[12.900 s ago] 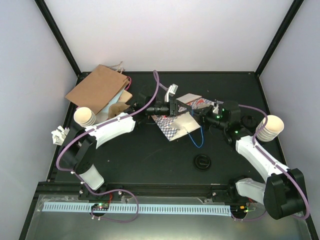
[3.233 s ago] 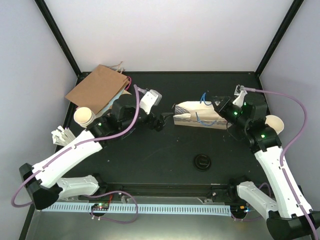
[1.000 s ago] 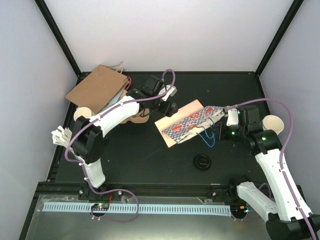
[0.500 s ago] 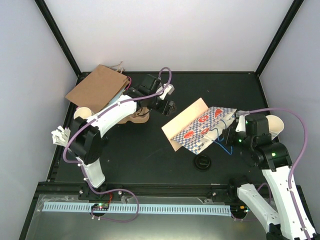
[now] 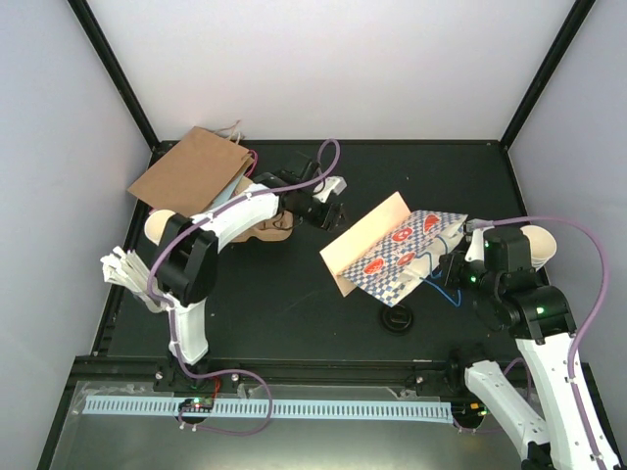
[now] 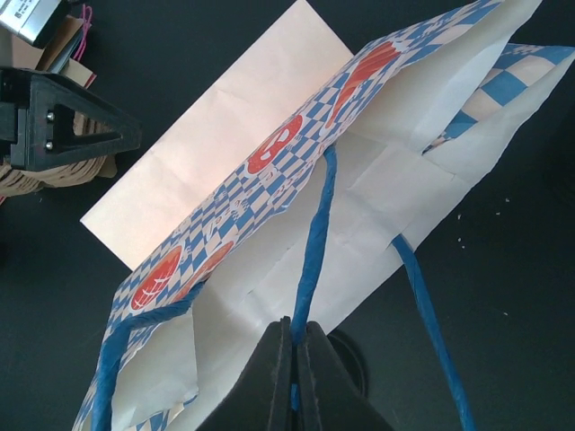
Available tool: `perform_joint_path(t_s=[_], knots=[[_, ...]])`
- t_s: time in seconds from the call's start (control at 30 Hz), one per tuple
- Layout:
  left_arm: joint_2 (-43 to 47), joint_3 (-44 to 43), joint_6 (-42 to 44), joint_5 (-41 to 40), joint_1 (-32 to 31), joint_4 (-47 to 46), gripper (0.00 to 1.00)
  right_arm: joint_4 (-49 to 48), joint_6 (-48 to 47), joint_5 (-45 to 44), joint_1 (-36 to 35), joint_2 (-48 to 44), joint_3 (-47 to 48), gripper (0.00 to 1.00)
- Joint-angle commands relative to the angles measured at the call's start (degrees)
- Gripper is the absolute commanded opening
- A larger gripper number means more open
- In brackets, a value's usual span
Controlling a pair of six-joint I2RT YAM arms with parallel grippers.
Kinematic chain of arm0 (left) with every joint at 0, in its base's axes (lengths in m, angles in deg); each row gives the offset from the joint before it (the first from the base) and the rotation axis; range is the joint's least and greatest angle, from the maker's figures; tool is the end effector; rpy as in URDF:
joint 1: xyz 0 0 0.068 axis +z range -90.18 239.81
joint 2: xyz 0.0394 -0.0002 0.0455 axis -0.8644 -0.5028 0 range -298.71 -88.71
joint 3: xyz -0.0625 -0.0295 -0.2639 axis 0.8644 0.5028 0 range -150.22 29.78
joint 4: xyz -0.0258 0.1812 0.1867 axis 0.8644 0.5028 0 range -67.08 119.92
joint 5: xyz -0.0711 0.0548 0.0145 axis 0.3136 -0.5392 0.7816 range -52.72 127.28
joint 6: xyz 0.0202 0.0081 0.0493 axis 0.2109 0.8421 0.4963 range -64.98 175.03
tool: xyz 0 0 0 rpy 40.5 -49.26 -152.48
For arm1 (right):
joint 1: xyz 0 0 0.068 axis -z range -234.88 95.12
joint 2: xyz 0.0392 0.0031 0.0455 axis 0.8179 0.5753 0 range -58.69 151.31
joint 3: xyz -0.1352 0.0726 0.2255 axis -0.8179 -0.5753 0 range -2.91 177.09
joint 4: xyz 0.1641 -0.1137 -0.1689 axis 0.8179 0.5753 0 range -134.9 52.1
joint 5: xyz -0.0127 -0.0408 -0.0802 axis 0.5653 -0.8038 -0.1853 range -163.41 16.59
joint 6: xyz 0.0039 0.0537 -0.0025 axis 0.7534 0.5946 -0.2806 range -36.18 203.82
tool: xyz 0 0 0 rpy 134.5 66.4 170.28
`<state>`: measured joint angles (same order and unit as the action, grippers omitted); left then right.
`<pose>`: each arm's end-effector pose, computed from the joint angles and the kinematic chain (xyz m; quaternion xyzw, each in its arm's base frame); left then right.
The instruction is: Pack the takeout coffee
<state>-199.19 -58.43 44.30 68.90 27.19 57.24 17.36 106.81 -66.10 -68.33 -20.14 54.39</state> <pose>0.3430 -0.2417 0.2364 0.2520 0.8899 -0.3447 0.1607 0.1017 0.0289 0.3383 0.0512 0.9159 0.1787 0.3558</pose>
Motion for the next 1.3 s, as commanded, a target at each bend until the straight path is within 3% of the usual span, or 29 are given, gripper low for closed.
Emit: perform_joint_path(t_s=[0.0, 0.17, 0.47, 0.67, 1.13, 1.27], knots=[[-1.98, -3.91, -1.17, 8.4, 0.3, -1.11, 0.55, -0.1, 0.04, -1.51, 0.09, -0.58, -0.59, 0.01], [-5.2, -6.0, -2.36, 13.64, 0.28, -1.37, 0.4, -0.22, -0.04, -1.33, 0.09, -0.49, -0.59, 0.01], [-6.68, -6.56, -3.25, 14.79, 0.33, -1.55, 0.35, -0.22, 0.13, -1.08, 0.09, -0.66, -0.65, 0.01], [-7.41, -6.8, -3.43, 14.66, 0.28, -1.46, 0.24, -0.58, 0.22, -0.75, 0.09, -0.71, -0.78, 0.01], [-9.9, -8.86, -3.49, 12.94, 0.1, -0.08, 0.24, -0.57, 0.26, -0.56, 0.07, -0.75, -0.87, 0.01], [-10.4, -9.32, -3.52, 12.86, -0.13, 0.11, 0.14, -0.49, 0.47, -0.54, 0.09, -0.88, -0.83, 0.01]])
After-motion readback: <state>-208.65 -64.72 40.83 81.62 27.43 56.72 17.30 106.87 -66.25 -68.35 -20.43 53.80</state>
